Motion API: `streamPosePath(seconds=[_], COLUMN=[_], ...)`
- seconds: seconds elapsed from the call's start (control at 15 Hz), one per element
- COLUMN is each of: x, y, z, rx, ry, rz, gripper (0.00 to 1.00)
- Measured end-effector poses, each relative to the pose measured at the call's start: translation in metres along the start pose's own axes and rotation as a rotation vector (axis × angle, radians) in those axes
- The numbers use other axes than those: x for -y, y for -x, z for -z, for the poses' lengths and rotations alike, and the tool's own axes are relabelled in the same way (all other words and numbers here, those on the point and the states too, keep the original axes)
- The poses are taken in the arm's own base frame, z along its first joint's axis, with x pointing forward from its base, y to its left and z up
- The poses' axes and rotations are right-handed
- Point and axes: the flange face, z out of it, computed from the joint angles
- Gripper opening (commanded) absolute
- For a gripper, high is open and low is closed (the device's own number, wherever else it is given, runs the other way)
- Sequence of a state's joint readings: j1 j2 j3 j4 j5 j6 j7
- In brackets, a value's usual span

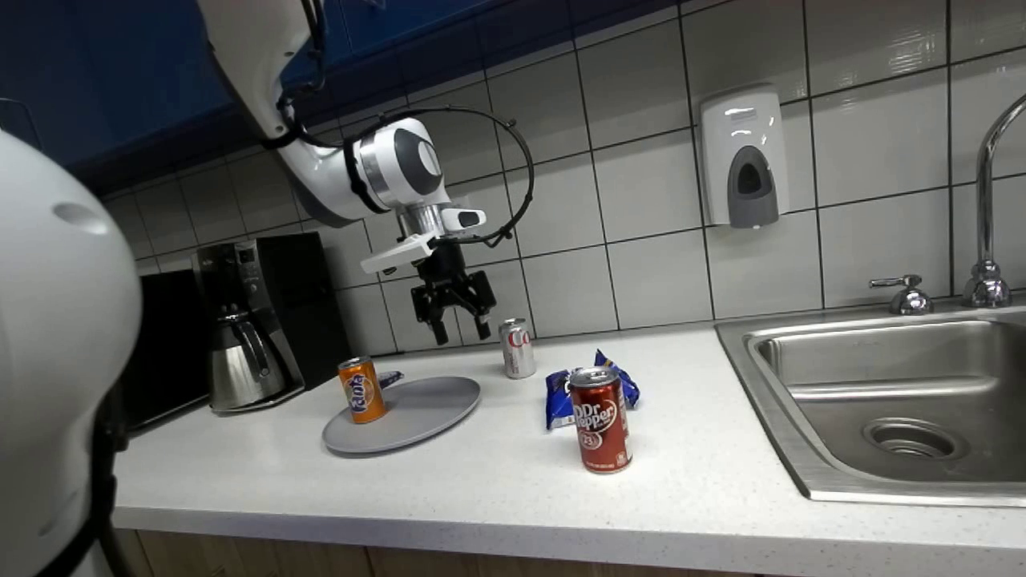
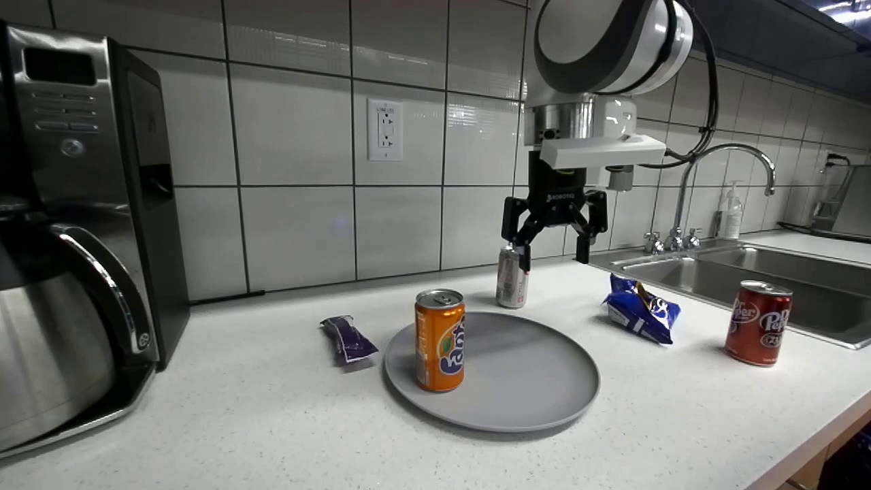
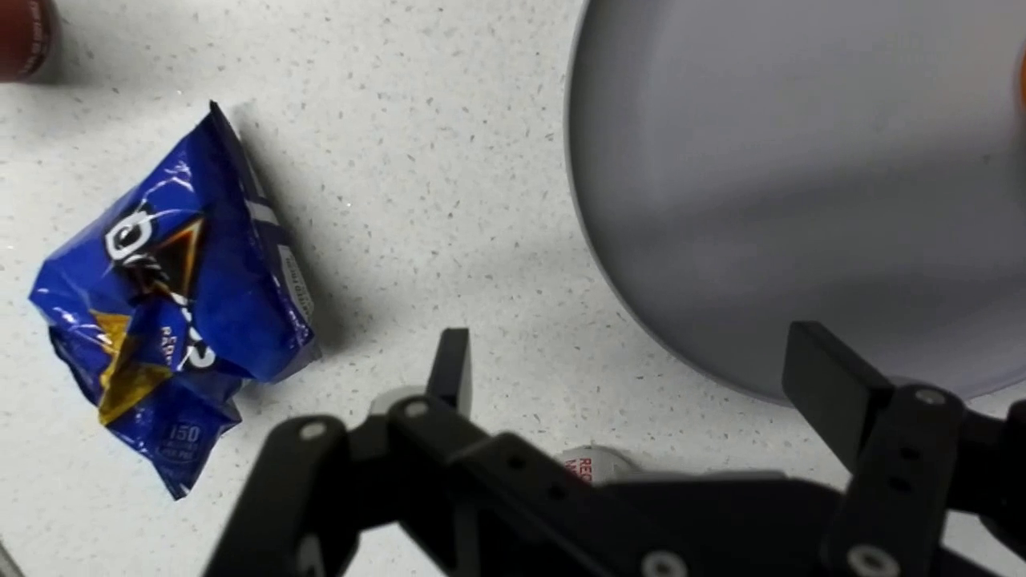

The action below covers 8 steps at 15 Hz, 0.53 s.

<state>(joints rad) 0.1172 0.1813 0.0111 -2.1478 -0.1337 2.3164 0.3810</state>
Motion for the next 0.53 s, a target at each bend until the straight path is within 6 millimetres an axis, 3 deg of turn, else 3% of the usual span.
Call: streamPosePath(seconds=[0.53], x=[-0.010], y=[-0.034], z=[-0.011], rx=[-0.007], ry=[0.005], rz=[0.009], gripper=[1.00])
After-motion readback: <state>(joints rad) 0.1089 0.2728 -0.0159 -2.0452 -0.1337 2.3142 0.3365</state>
